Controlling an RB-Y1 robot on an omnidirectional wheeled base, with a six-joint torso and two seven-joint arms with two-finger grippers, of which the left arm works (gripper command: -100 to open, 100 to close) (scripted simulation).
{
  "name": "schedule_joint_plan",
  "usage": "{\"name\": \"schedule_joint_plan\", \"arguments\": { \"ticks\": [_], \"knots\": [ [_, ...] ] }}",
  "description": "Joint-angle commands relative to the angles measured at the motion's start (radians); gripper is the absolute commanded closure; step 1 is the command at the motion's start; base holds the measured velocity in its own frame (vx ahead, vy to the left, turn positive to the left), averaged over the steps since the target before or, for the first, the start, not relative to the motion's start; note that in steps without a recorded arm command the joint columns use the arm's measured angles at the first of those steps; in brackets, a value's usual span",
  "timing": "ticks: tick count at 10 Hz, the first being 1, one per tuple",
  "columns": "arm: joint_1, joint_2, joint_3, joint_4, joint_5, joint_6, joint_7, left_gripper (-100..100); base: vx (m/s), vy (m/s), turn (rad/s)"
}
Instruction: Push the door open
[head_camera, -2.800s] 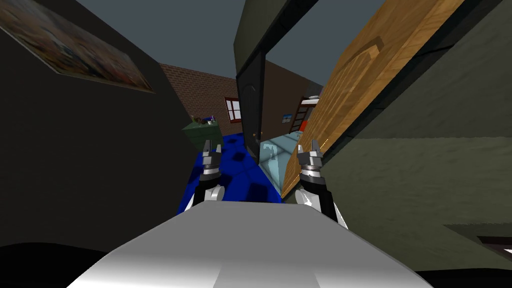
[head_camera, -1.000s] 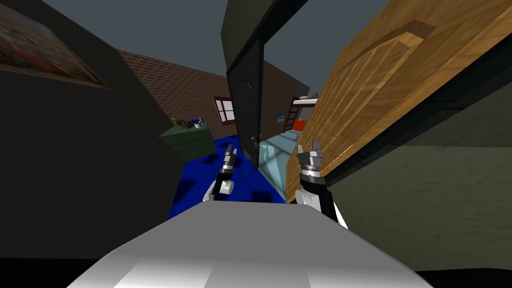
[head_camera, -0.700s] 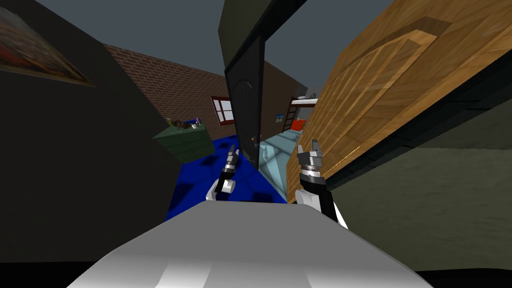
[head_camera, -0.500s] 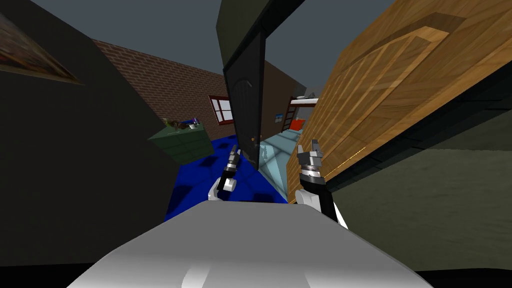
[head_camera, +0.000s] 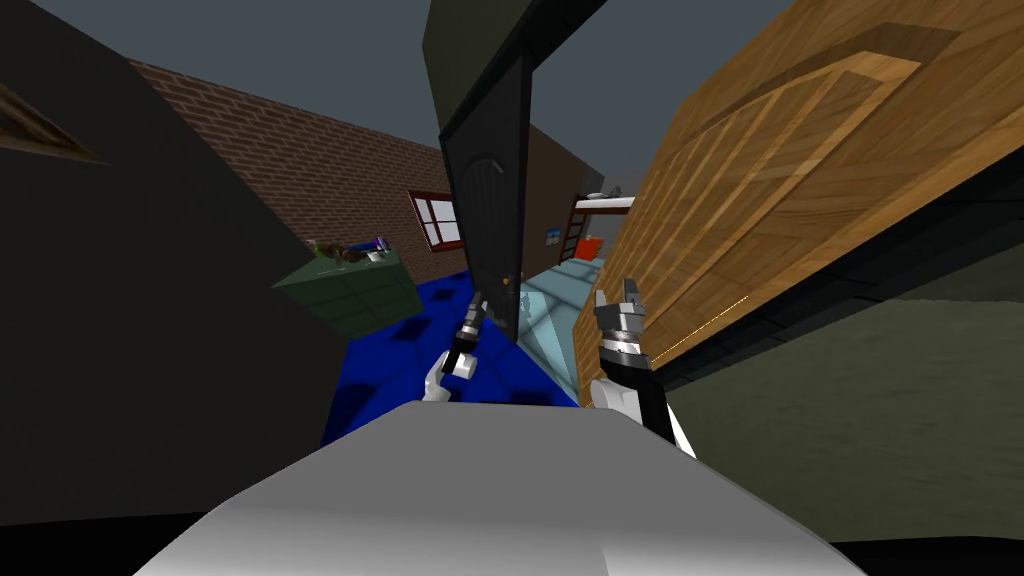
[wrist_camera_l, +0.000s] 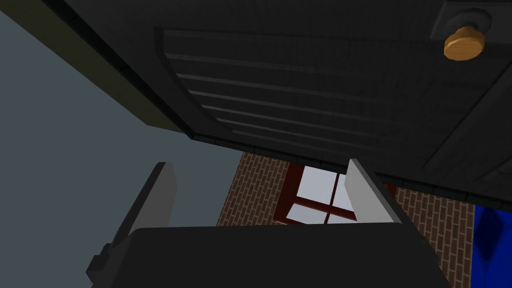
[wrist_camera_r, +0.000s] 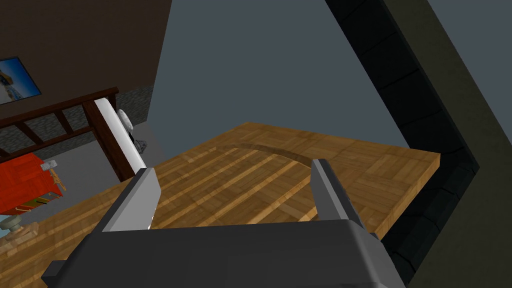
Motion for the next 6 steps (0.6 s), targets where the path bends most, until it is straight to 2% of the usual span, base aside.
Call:
{"name": "schedule_joint_plan", "arguments": {
  "ticks": [1,6],
  "knots": [
    [-0.022,-0.001,-0.011,0.042,-0.004,0.000,0.010,-100,0.072,0.102,-0.098],
    [-0.106,0.002,-0.037,0.178,-0.013,0.006,0.045,-100,0.070,0.102,-0.093]
  ]
}}
